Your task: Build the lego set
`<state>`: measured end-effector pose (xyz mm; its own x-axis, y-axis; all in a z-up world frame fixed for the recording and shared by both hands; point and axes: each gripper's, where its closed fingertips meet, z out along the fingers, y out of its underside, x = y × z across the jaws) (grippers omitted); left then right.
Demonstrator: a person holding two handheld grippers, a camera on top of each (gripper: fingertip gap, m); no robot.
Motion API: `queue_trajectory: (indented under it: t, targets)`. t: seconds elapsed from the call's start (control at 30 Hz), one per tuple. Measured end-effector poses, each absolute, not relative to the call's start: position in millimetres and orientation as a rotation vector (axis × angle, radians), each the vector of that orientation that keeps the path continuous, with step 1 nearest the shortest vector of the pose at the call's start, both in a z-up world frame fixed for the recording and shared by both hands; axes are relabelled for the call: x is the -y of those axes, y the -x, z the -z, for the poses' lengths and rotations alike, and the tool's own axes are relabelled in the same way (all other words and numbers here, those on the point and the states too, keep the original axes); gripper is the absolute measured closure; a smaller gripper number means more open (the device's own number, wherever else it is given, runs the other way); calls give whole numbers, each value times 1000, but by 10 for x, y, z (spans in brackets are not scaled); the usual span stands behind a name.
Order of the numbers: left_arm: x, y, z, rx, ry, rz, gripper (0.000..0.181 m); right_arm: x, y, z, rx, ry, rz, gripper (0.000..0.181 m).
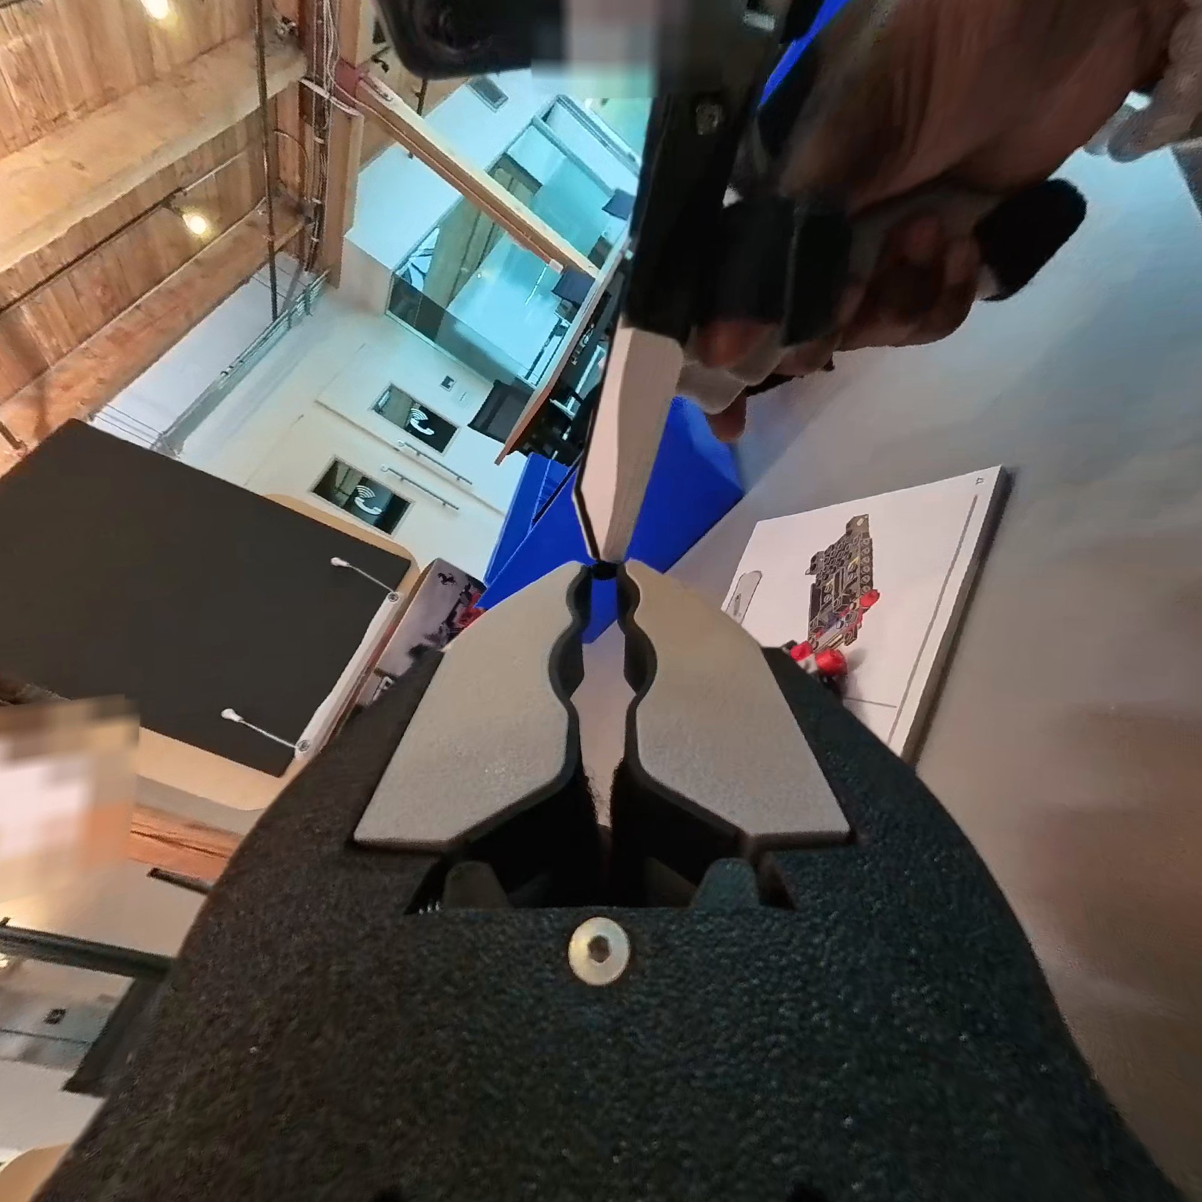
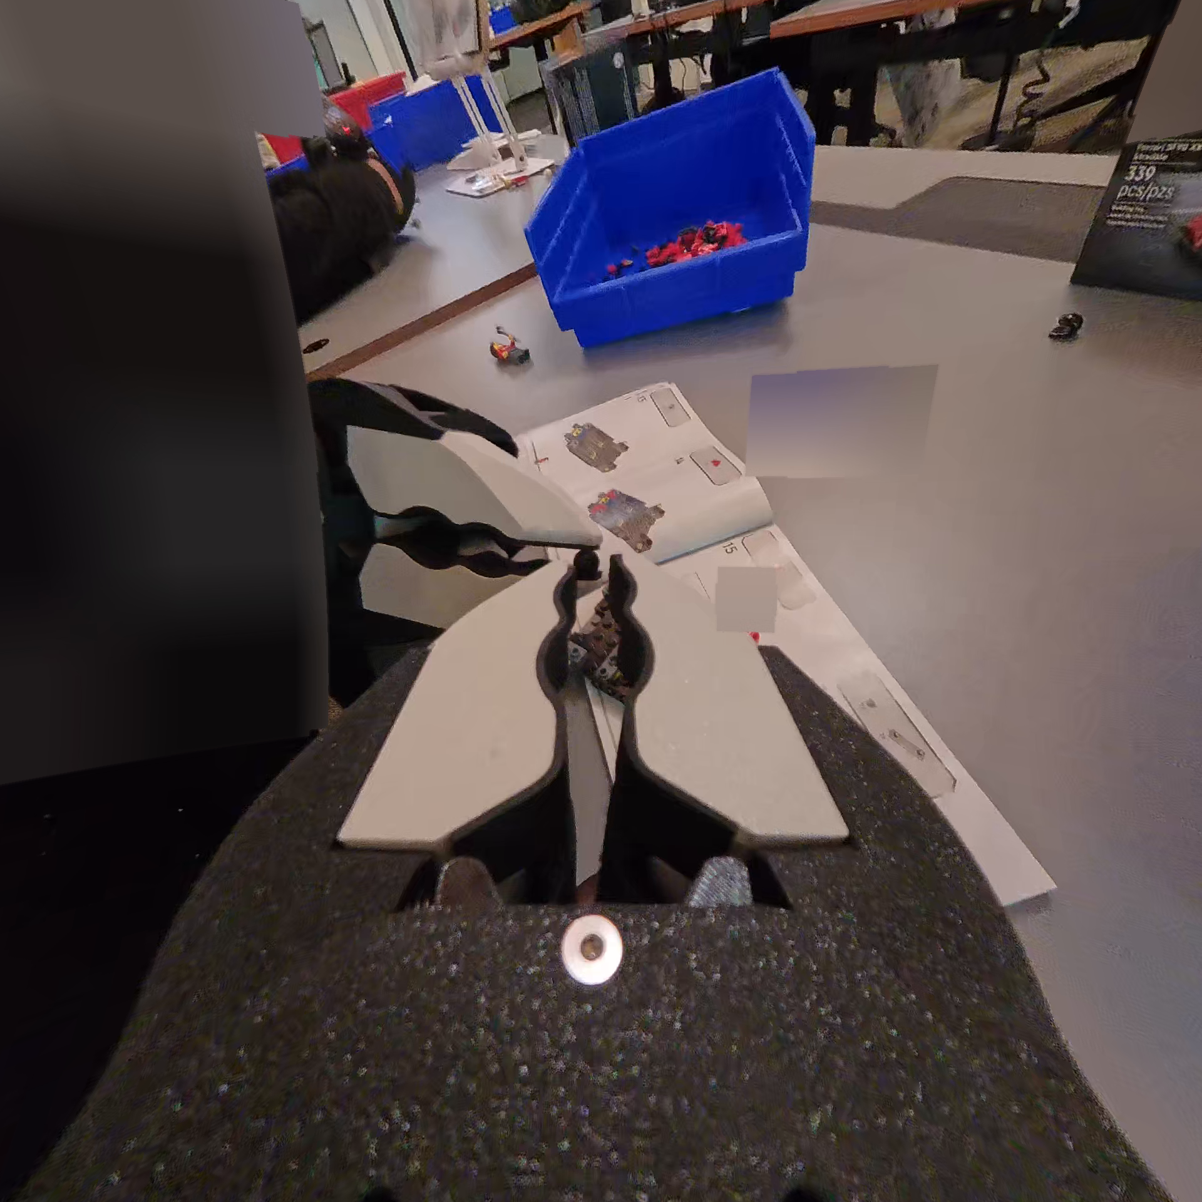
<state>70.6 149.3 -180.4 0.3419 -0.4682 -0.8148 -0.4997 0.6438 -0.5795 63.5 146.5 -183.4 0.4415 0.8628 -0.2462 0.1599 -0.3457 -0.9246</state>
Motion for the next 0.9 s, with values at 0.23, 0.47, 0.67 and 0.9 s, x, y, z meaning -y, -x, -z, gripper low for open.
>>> queue_trajectory:
  t: [0.23, 0.47, 0.67, 0.9]
  targets:
    - [-1478, -719, 1857, -1320, 893, -134, 175, -1449, -620, 1888, 890, 1808, -954, 175]
    - [-1524, -728, 1907, -1320, 969, -70, 163, -1474, -687, 1896, 936, 1805, -910, 176]
    - [-1534, -591, 2514, -1547, 1463, 382, 139, -1513, -1018, 2330, 1113, 1986, -809, 176]
    - [-1591, -511, 2789, -1514, 1743, 445, 130, -1574, -935, 2636, 1233, 2086, -779, 176]
